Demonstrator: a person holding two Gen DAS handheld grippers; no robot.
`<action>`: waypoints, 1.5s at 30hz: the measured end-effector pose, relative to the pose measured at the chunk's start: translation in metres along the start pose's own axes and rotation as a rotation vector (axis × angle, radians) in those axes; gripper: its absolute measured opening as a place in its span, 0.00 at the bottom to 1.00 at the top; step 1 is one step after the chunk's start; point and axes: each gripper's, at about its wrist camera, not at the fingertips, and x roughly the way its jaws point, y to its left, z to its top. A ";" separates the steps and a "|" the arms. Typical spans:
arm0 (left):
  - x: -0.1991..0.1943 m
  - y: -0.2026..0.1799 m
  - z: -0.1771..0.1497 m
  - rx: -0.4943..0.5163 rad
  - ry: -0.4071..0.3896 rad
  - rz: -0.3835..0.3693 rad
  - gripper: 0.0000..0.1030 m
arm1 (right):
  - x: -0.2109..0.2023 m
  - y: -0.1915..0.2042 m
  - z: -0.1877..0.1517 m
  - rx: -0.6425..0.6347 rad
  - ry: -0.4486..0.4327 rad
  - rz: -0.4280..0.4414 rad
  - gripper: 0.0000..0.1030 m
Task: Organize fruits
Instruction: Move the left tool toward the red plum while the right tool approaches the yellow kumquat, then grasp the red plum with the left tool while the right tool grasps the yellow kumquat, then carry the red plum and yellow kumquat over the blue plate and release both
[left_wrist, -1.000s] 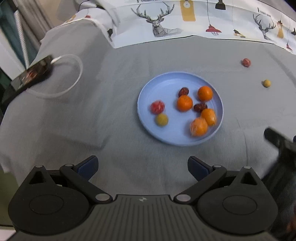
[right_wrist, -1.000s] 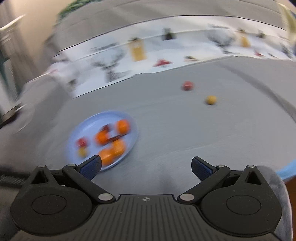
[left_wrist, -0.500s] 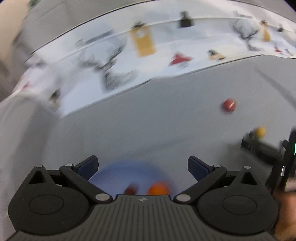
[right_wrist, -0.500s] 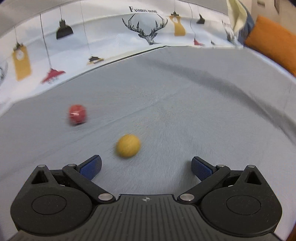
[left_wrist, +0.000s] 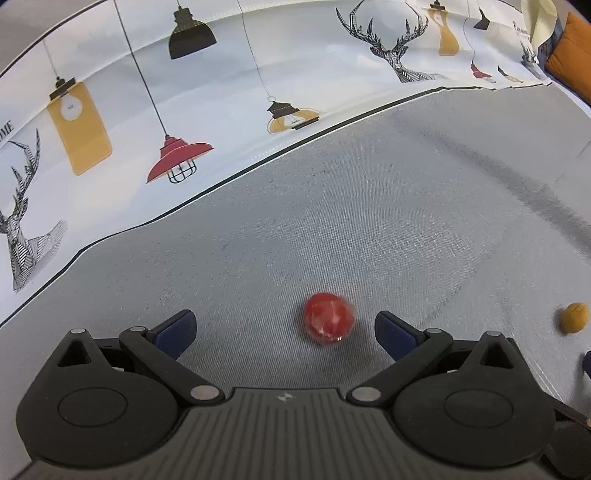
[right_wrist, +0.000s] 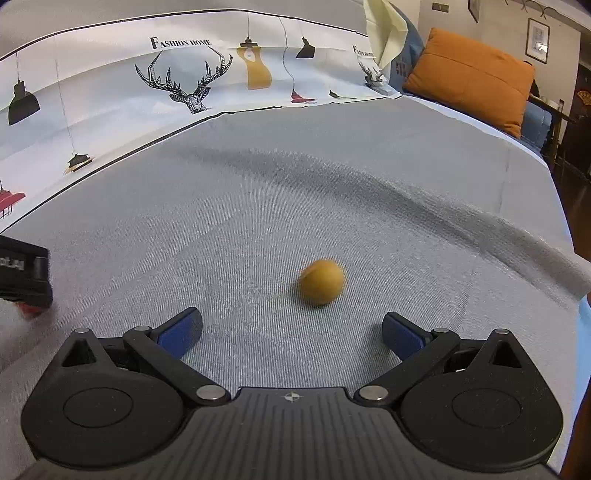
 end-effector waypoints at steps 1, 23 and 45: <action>0.003 0.000 0.002 0.001 0.009 -0.003 1.00 | 0.004 0.000 0.004 0.003 0.000 0.001 0.99; -0.018 -0.003 -0.005 0.015 -0.032 -0.067 0.30 | 0.033 -0.024 0.032 0.098 -0.073 -0.064 0.27; -0.335 0.139 -0.216 -0.312 -0.005 0.127 0.30 | -0.302 -0.056 -0.022 -0.232 -0.169 0.668 0.27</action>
